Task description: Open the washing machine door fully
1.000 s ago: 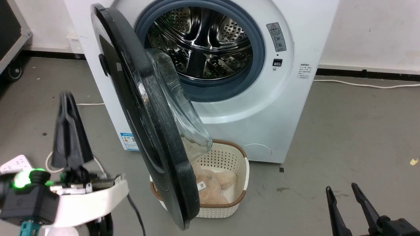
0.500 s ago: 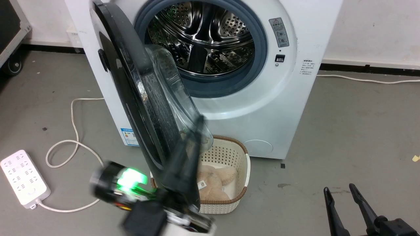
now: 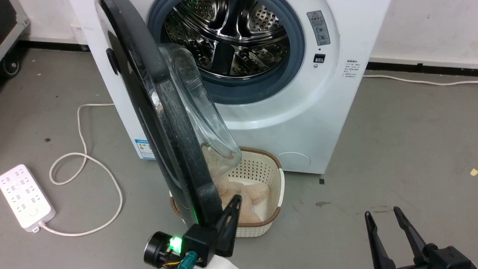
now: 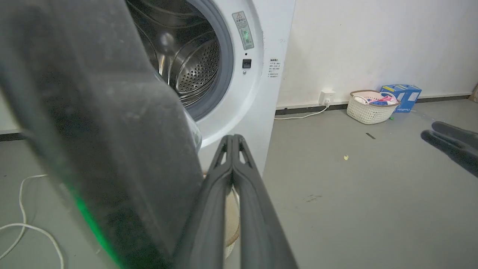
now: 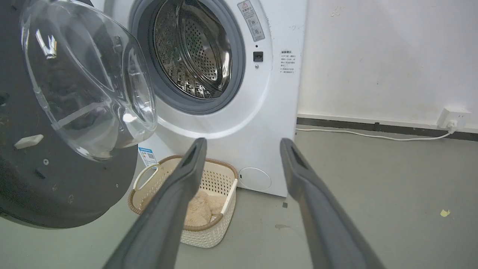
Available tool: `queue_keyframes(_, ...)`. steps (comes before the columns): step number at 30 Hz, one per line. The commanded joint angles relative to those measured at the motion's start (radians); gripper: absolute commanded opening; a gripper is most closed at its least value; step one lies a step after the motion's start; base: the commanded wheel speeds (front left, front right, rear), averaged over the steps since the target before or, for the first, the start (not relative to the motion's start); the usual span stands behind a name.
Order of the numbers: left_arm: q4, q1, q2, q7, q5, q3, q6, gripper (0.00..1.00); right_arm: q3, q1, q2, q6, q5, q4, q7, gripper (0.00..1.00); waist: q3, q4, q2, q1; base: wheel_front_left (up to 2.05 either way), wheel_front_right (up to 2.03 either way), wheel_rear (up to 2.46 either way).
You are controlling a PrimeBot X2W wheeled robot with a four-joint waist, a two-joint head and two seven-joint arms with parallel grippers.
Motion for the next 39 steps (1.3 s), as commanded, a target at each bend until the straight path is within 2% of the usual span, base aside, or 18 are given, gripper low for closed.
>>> queue_keyframes(1, 0.021, -0.017, 0.000, -0.012, -0.004, 0.008, 0.009, 0.00, 0.002, -0.014, 0.004, -0.001, 0.002, 0.002, -0.005, 1.00, 0.002, -0.001, 0.0000, -0.0001, 0.00, 0.00, 0.00)
queue_keyframes(6, 0.069, -0.030, 0.001, -0.040, -0.017, 0.024, 0.022, 0.00, -0.003, -0.012, 0.004, -0.001, 0.003, 0.005, -0.005, 1.00, 0.002, 0.007, 0.0000, -0.0001, 0.00, 0.00, 0.00)
queue_keyframes(12, 0.091, -0.012, 0.016, -0.061, -0.027, 0.035, 0.029, 0.00, -0.001, 0.000, 0.004, -0.001, 0.006, 0.014, -0.005, 1.00, -0.024, 0.049, 0.0000, -0.0001, 0.00, 0.00, 0.00)
queue_keyframes(21, 0.059, 0.048, 0.045, -0.051, -0.048, 0.061, 0.057, 0.00, 0.012, 0.023, 0.004, -0.001, 0.015, 0.022, -0.005, 1.00, -0.055, 0.193, 0.0000, -0.0001, 0.00, 0.00, 0.00)
queue_keyframes(24, 0.052, 0.054, 0.055, -0.049, -0.056, 0.078, 0.064, 0.00, 0.015, 0.023, 0.004, -0.001, 0.015, 0.021, -0.005, 1.00, -0.055, 0.220, 0.0000, -0.0001, 0.00, 0.00, 0.00)
queue_keyframes(26, 0.043, 0.058, 0.074, -0.044, -0.073, 0.113, 0.076, 0.00, 0.018, 0.024, 0.004, -0.001, 0.013, 0.020, -0.005, 1.00, -0.050, 0.260, 0.0000, -0.0001, 0.00, 0.00, 0.00)
queue_keyframes(29, 0.037, 0.057, 0.089, -0.040, -0.089, 0.145, 0.085, 0.00, 0.020, 0.022, 0.004, -0.001, 0.009, 0.019, -0.005, 1.00, -0.040, 0.279, 0.0000, -0.0001, 0.00, 0.00, 0.00)
queue_keyframes(31, 0.032, 0.046, 0.118, -0.029, -0.113, 0.198, 0.095, 0.00, 0.023, 0.015, 0.004, -0.001, 0.002, 0.015, -0.005, 1.00, -0.015, 0.301, 0.0000, -0.0001, 0.00, 0.00, 0.00)
queue_keyframes(39, 0.056, -0.006, 0.207, -0.013, -0.182, 0.341, 0.105, 0.00, 0.028, -0.016, 0.004, -0.001, -0.034, 0.008, -0.005, 1.00, 0.062, 0.305, 0.0000, -0.0001, 0.00, 0.00, 0.00)
